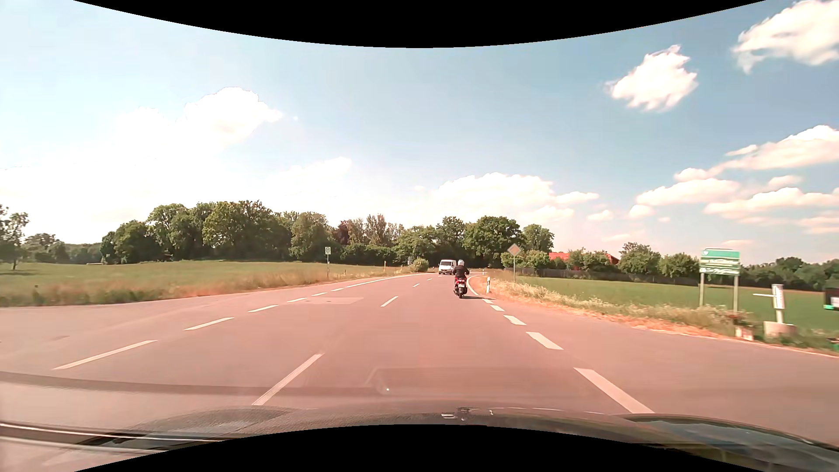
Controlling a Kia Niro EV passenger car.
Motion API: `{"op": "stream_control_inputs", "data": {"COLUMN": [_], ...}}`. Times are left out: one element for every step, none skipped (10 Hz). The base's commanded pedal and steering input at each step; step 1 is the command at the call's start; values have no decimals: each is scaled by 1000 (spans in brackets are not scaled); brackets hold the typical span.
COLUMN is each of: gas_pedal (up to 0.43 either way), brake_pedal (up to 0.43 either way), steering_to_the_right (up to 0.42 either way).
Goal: Follow the waypoints while adhering to traffic rules and regulations
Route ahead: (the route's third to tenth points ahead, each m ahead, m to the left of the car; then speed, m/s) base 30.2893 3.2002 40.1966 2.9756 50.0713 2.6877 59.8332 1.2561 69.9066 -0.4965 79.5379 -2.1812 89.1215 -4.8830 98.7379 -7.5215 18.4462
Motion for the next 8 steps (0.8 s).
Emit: {"op": "stream_control_inputs", "data": {"gas_pedal": [110,118,118,130,130,138,138,150], "brake_pedal": [6,6,6,6,6,6,6,6], "steering_to_the_right": [4,4,4,5,6,9,12,13]}}
